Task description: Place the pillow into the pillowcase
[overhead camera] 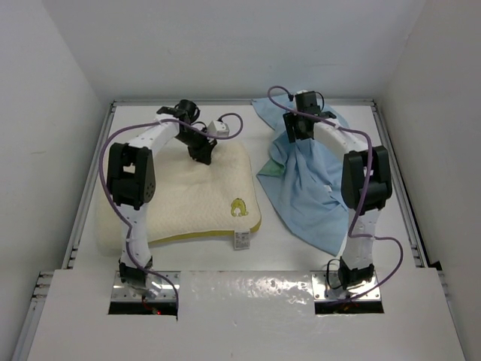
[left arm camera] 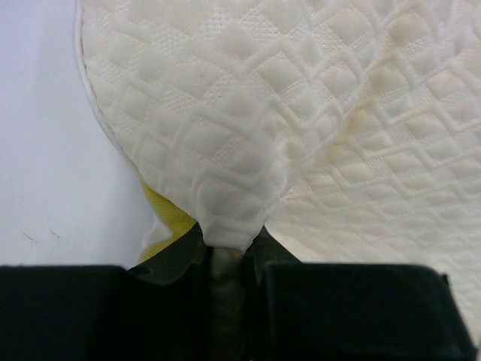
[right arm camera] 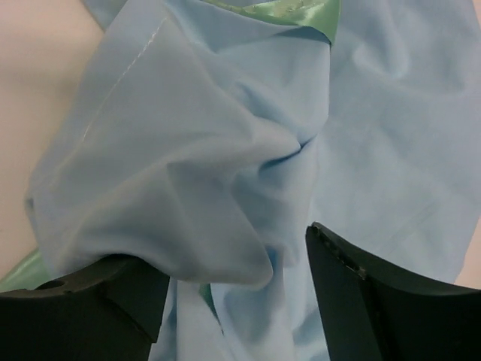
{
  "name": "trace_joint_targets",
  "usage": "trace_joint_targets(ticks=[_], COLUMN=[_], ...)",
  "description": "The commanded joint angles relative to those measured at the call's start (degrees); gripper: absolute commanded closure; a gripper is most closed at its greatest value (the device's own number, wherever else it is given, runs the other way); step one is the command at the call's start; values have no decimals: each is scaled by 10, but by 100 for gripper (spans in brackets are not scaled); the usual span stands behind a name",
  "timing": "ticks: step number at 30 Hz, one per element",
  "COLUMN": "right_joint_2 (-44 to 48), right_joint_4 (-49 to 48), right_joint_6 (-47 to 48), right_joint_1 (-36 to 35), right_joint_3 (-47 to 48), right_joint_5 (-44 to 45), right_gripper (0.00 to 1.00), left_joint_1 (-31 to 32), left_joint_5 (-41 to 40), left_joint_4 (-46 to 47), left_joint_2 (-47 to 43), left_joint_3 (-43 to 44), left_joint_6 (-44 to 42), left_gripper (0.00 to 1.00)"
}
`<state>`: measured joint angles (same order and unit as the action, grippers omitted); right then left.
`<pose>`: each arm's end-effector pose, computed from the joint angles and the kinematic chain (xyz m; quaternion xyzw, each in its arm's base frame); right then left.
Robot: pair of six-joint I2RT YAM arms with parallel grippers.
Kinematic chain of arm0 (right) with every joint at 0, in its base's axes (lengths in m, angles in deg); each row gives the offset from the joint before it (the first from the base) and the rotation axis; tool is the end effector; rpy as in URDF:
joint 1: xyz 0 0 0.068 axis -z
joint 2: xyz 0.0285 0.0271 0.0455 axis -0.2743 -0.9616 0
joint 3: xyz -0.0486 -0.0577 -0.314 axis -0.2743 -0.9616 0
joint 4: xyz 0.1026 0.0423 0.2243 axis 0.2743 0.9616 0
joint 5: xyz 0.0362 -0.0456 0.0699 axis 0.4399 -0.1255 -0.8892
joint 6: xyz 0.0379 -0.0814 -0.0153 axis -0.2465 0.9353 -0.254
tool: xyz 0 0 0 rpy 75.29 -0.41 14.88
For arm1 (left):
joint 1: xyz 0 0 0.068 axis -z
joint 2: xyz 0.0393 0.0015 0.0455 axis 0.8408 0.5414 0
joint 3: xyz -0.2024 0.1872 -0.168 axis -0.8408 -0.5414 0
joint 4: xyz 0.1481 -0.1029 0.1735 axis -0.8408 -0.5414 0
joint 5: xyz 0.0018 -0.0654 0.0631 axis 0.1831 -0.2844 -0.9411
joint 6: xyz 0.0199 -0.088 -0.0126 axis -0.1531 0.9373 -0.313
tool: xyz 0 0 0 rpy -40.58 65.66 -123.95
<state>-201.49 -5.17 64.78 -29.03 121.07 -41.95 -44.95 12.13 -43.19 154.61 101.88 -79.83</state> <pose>0.4933 0.0941 0.2320 -0.0413 0.9265 -0.0672 0.3678 0.4416 -0.1433 0.2149 0.5595 0.7665 -0.2300 0.2155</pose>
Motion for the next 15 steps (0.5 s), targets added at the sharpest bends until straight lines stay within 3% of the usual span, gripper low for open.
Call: trace_joint_targets(ticks=[1, 2, 4, 5, 6, 7, 11, 15], right_joint_2=[-42, -49, -58, -61, -60, -57, -15, 38], right_joint_4=[-26, -31, -43, -48, -53, -55, -43, -28], right_joint_6=[35, 33, 29, 14, -1, -7, -26, -10], right_joint_1=[-1, 0, -1, -1, 0, 0, -2, -14], right_joint_3=[42, 44, 48, 48, 50, 54, 61, 14], right_joint_5=[11, 11, 8, 10, 16, 14, -18, -60], right_gripper=[31, 35, 55, 67, 91, 100, 100, 100], left_joint_1=[45, 54, 71, 92, 105, 131, 184, 191], left_joint_5=[-16, -17, -7, -2, 8, 12, 30, 18], left_joint_4=[-32, -37, -51, -57, -59, -57, 37, 166], left_joint_2=[-78, -84, -81, -77, -69, -64, -33, -10], left_joint_3=[-27, -26, -15, -11, -8, -1, 26, 70], left_joint_6=[-21, -21, -15, -11, -7, 6, 98, 274], left_gripper=[100, 100, 100, 100, 100, 100, 100, 100])
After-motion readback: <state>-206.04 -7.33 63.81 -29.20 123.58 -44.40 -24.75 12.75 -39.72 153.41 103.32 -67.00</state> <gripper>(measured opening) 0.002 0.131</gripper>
